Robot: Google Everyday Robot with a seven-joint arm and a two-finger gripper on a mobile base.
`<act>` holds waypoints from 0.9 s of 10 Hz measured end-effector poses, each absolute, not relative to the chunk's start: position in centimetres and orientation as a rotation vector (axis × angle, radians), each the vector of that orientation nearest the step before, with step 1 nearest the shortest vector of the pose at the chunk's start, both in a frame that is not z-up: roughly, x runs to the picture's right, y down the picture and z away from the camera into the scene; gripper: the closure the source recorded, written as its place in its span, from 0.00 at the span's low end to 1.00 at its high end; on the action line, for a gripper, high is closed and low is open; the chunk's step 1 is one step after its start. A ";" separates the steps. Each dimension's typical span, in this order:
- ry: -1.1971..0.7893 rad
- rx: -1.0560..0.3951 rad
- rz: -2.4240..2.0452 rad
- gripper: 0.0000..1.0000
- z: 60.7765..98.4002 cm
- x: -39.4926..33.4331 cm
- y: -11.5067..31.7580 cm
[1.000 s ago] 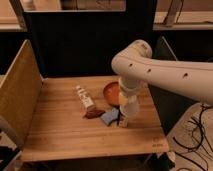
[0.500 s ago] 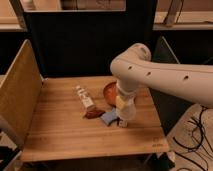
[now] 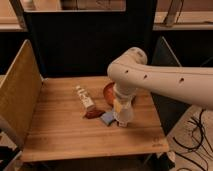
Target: Place the ceramic cup over the eraser
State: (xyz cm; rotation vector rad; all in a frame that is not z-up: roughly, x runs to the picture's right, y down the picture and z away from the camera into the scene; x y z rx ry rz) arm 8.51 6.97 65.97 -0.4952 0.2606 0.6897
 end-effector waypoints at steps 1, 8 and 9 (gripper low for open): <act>0.261 -0.500 0.683 1.00 66.6 8.3 7.1; 0.276 -0.544 0.685 1.00 72.0 9.2 8.2; 0.271 -0.545 0.693 1.00 72.5 9.4 8.2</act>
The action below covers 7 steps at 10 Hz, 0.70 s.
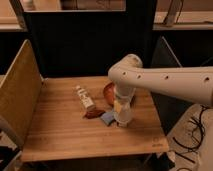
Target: Place the ceramic cup over the eraser
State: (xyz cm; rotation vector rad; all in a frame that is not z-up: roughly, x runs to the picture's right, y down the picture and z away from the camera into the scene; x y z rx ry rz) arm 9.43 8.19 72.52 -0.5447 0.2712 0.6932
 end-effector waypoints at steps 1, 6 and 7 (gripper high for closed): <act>0.262 -0.544 0.698 1.00 72.9 9.4 8.1; 0.187 -0.519 0.709 0.95 73.3 9.3 7.5; 0.185 -0.520 0.707 0.92 73.4 9.1 7.5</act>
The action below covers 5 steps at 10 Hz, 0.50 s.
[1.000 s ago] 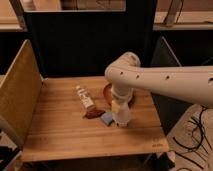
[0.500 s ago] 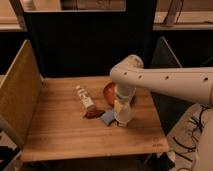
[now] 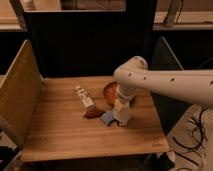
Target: Place the ceramic cup over the eraser
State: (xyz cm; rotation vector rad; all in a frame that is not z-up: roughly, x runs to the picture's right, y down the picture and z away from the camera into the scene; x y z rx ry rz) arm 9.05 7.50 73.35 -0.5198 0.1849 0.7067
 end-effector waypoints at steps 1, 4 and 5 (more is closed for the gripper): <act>0.184 -0.521 0.707 0.89 73.3 9.0 7.5; 0.184 -0.521 0.706 0.59 73.3 9.0 7.5; 0.184 -0.520 0.706 0.50 73.3 9.0 7.5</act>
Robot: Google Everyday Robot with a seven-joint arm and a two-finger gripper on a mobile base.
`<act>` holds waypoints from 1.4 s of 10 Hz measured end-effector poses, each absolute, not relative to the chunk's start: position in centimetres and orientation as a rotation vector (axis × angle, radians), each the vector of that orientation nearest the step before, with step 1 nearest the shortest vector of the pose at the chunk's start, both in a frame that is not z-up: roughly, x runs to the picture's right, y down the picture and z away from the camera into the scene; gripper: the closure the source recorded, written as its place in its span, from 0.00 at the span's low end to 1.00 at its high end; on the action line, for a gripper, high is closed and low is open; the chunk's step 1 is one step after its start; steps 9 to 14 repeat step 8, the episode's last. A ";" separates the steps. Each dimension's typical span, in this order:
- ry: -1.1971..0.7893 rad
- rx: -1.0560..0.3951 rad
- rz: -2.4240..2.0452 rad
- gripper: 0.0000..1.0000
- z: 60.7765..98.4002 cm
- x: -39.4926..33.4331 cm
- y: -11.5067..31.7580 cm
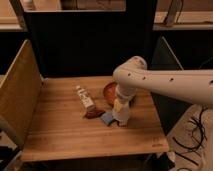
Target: Place the ceramic cup over the eraser
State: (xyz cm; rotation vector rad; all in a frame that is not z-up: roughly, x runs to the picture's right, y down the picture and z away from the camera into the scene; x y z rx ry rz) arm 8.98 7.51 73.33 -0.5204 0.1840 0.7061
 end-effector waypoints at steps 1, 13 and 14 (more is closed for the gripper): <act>0.184 -0.520 0.706 0.37 73.3 9.0 7.5; 0.183 -0.520 0.706 0.20 73.3 9.0 7.5; 0.183 -0.520 0.706 0.20 73.3 9.0 7.5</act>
